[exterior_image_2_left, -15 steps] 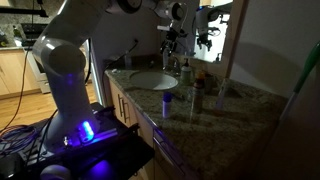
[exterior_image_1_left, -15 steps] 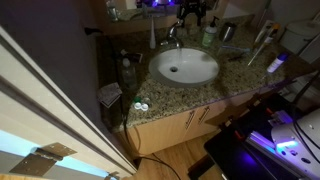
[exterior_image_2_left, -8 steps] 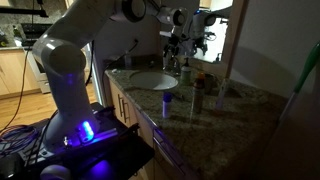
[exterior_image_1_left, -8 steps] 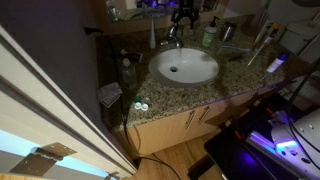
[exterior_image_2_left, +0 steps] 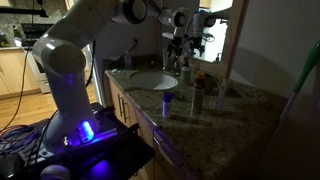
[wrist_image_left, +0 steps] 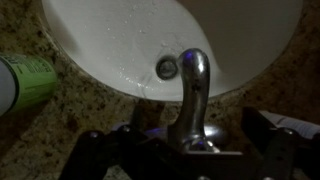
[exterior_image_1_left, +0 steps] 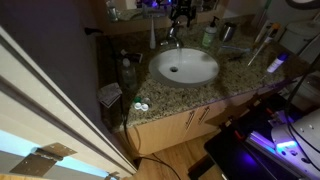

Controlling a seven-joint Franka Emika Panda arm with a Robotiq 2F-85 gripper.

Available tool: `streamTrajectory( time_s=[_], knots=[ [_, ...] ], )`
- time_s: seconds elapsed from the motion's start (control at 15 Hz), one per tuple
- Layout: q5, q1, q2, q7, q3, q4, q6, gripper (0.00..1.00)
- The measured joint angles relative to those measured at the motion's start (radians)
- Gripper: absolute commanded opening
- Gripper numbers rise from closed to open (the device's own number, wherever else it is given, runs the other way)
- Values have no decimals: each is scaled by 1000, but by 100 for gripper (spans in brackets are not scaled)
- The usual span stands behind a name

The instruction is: Push the tap lever down then pull it up

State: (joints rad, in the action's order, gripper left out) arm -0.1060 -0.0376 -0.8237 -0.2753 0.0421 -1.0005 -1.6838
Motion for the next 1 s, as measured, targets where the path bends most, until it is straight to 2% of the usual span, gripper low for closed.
streamTrajectory(
  time_s=[0.13,0.2,0.27,0.93,1.0],
  knots=[
    [-4,6,-21,1,-1,29,-17,100],
    [-6,8,-31,1,-1,42,-17,75],
    [-8,8,-39,1,-1,51,-17,74],
    [-5,0,-27,3,-1,53,-18,4],
    [-4,-3,-27,3,0,52,-20,7]
  ],
)
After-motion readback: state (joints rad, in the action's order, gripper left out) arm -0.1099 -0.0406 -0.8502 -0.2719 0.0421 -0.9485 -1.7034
